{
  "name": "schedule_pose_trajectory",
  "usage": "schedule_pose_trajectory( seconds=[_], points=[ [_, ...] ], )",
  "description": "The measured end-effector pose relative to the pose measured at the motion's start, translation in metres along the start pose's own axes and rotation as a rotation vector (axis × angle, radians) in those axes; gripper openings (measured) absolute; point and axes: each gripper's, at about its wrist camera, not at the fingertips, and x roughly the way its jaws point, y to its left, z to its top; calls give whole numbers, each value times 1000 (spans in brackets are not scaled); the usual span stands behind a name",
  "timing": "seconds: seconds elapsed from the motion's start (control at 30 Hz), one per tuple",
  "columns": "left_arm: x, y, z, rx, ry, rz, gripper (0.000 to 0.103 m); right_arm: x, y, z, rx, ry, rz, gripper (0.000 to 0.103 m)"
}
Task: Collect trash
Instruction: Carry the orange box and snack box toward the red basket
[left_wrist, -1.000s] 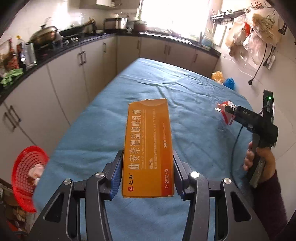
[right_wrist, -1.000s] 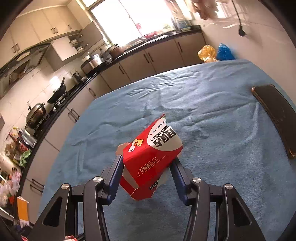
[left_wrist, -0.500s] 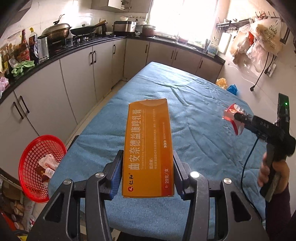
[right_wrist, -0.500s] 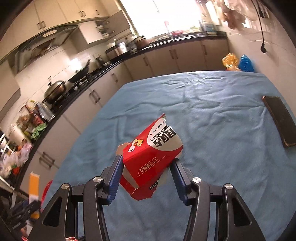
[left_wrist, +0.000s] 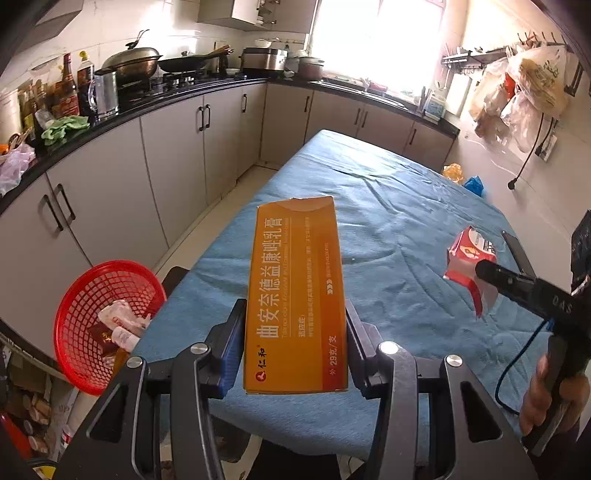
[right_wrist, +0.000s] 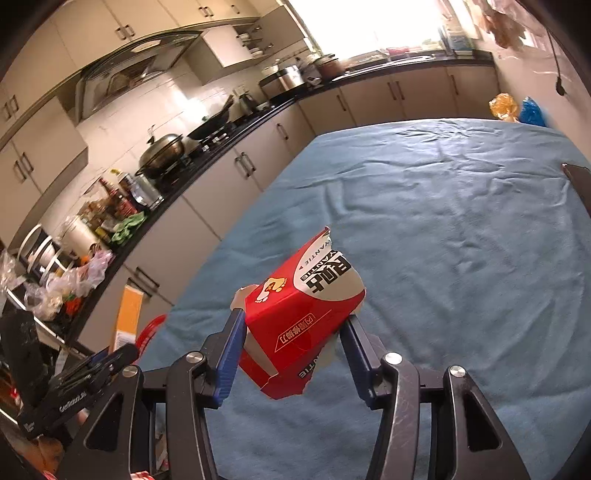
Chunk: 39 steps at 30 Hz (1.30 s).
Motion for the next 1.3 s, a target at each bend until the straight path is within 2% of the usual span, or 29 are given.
schedule_pose_trajectory(
  seconds=[0.37,0.93,1.3],
  points=[
    [-12,35,-10,-54,-20,44,47,13,56,-28,-80,26,60,56],
    [-17,119,-25,-184,-20,189,47,46,120,-50,-185,80,112,56],
    [-15,153,-34,-213,-12,287,47,75,168,-59,-269,121,174,56]
  ],
)
